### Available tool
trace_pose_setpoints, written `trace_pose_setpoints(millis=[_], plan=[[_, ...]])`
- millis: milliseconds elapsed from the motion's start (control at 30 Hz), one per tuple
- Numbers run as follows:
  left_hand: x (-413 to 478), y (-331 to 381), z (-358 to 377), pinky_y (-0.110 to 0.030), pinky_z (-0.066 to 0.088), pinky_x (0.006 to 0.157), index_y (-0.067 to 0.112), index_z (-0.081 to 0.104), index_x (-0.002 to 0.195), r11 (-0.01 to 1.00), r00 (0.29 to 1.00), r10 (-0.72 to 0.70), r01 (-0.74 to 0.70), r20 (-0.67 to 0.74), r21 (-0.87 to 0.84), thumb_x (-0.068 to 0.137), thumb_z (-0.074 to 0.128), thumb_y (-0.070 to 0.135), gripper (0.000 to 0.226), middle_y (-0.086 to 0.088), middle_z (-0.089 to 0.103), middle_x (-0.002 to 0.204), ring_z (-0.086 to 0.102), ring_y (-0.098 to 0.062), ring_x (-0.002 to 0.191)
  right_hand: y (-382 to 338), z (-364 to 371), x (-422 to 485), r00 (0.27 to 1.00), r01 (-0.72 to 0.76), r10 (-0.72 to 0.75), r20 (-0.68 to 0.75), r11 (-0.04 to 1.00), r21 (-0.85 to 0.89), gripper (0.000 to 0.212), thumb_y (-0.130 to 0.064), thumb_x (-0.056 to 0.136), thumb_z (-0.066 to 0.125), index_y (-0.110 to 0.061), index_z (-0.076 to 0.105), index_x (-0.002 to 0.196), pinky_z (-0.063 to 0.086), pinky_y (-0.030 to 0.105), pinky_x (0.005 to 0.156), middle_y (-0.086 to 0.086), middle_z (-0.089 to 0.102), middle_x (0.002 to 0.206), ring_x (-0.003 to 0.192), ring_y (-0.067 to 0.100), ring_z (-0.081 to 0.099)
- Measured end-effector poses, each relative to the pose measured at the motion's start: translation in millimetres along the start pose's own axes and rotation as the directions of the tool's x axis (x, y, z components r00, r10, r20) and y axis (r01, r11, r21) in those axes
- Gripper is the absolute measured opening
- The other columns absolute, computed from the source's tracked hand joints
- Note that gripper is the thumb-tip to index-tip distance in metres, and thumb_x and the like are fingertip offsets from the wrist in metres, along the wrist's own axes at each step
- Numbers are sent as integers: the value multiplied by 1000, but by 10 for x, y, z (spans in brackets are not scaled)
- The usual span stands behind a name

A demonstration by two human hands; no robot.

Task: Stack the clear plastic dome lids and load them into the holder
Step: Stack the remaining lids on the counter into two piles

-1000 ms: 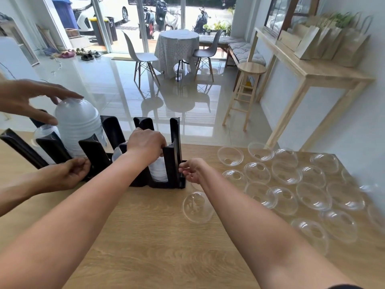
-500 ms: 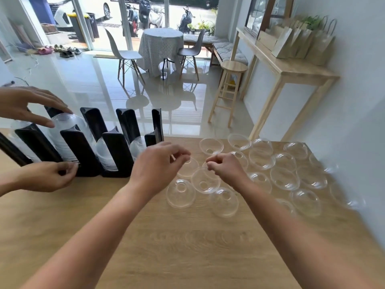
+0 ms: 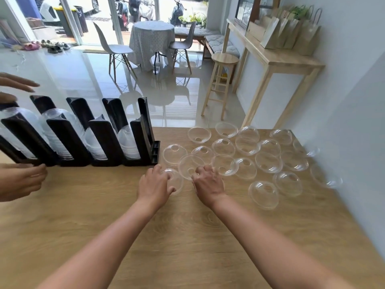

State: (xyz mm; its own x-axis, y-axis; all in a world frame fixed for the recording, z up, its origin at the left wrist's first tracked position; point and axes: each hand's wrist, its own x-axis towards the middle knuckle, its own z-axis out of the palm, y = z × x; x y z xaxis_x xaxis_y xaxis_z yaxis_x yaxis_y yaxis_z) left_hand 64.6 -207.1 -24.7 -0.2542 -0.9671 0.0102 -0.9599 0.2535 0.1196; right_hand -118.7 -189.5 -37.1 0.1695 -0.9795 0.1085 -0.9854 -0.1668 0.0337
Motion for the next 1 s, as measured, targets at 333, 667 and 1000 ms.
trace_pose_setpoints(millis=[333,667,1000], plan=[[-496,141,-104,-32,44,88,33,66,93,971,999,24,-14,40,-237,71,76,53,32,11,50,140,52,-15,122,37,-415,-568,953,-55,226,-201,782,620,12,-25,92,63,-19,71,99,48,31,80,-4,68,96,91,17,61],[-1108,669,353,-33,46,91,34,62,87,930,985,151,-114,81,-350,59,84,46,37,14,51,139,49,-15,125,987,-160,-1824,632,-541,616,470,-83,837,21,-13,97,53,-15,74,97,31,17,37,-4,61,61,43,5,39],[-1137,1057,404,-31,45,91,28,58,99,924,967,243,-209,70,-320,62,84,45,49,7,51,135,48,-16,120,1185,23,-2192,594,-643,663,456,52,764,17,-18,94,54,-21,69,87,46,28,38,3,67,64,44,13,57]])
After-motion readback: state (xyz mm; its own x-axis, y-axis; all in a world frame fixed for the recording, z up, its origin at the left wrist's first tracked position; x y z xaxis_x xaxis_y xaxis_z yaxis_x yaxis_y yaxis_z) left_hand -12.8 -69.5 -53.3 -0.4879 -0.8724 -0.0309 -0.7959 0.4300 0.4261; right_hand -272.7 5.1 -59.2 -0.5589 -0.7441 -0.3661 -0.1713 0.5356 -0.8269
